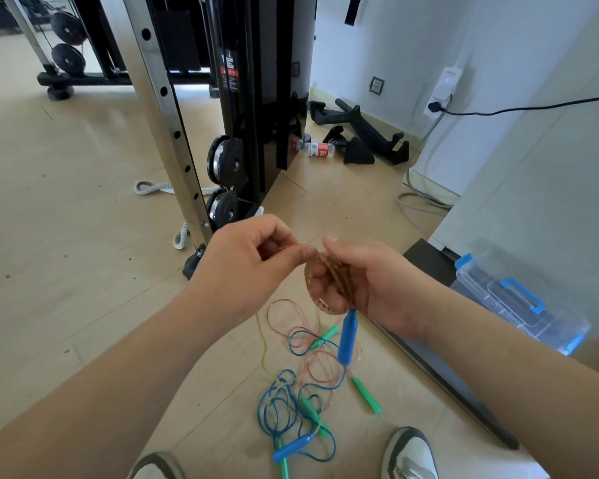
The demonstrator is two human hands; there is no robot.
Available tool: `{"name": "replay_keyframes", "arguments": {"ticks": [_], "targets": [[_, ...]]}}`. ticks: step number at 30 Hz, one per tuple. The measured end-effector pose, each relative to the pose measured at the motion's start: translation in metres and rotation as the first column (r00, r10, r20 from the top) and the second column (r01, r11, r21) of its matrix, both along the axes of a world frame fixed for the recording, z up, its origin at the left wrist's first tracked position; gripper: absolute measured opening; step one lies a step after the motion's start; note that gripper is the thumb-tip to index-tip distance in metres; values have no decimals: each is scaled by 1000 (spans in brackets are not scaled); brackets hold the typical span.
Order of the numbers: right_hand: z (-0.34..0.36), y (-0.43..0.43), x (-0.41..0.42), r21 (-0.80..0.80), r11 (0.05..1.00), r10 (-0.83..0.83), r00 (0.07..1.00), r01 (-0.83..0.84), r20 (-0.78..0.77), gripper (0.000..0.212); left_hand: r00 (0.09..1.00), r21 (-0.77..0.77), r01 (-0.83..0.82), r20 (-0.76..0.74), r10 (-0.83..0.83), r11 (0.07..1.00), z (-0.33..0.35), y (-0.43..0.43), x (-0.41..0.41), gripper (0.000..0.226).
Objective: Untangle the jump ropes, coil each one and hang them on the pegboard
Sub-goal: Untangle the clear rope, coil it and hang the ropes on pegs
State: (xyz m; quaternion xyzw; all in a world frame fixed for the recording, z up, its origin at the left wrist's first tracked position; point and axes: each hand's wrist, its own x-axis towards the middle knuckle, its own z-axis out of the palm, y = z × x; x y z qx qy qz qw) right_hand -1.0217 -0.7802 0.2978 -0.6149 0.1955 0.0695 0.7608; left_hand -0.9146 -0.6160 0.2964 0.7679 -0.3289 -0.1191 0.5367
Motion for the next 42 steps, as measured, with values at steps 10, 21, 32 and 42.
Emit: {"name": "replay_keyframes", "arguments": {"ticks": [10, 21, 32, 42], "targets": [[-5, 1, 2, 367, 876, -360, 931, 314, 63, 20, 955, 496, 296, -153, -253, 817, -23, -4, -33, 22], [-8, 0, -2, -427, 898, -77, 993, 107, 87, 36, 996, 108, 83, 11, -85, 991, 3, -8, -22, 15], [7, 1, -3, 132, 990, 52, 997, -43, -65, 32, 994, 4, 72, 85, -72, 997, 2, -2, -18, 13], [-5, -4, -10, -24, 990, 138, 990, -139, -28, 12, 997, -35, 72, -2, -72, 997, -7, -3, -10, 11]]}}
